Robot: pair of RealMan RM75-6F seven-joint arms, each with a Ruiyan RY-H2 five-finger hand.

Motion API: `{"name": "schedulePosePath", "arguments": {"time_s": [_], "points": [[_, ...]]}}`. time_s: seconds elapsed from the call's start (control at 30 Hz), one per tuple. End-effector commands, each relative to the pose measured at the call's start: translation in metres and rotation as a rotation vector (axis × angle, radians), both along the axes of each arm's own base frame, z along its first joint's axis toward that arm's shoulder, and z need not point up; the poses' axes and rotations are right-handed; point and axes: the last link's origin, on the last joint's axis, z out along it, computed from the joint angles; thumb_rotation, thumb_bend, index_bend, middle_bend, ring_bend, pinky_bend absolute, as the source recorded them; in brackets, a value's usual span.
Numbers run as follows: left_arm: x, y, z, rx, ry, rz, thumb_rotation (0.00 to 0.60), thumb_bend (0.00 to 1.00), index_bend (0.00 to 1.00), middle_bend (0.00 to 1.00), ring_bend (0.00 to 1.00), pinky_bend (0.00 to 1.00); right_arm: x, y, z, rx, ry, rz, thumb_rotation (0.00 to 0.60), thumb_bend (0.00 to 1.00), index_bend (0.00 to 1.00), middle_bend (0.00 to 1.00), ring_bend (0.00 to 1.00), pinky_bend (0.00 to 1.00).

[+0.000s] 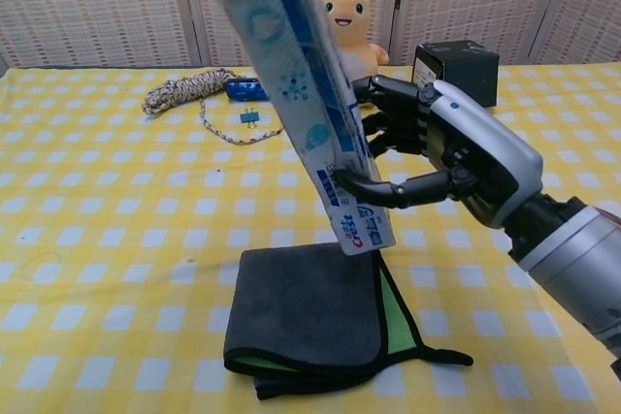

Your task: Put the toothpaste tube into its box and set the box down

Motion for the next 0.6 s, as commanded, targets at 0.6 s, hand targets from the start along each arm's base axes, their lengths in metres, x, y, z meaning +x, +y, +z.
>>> {"name": "schedulePosePath", "arguments": {"time_s": [0.6], "points": [[-0.027,0.004,0.017,0.358,0.261,-0.025,0.6,0.17,0.09,0.83,0.75,0.91,-0.027,-0.008,0.022,-0.091,0.117,-0.011,0.6,0.33,0.38,0.27,0.39,0.48]]}}
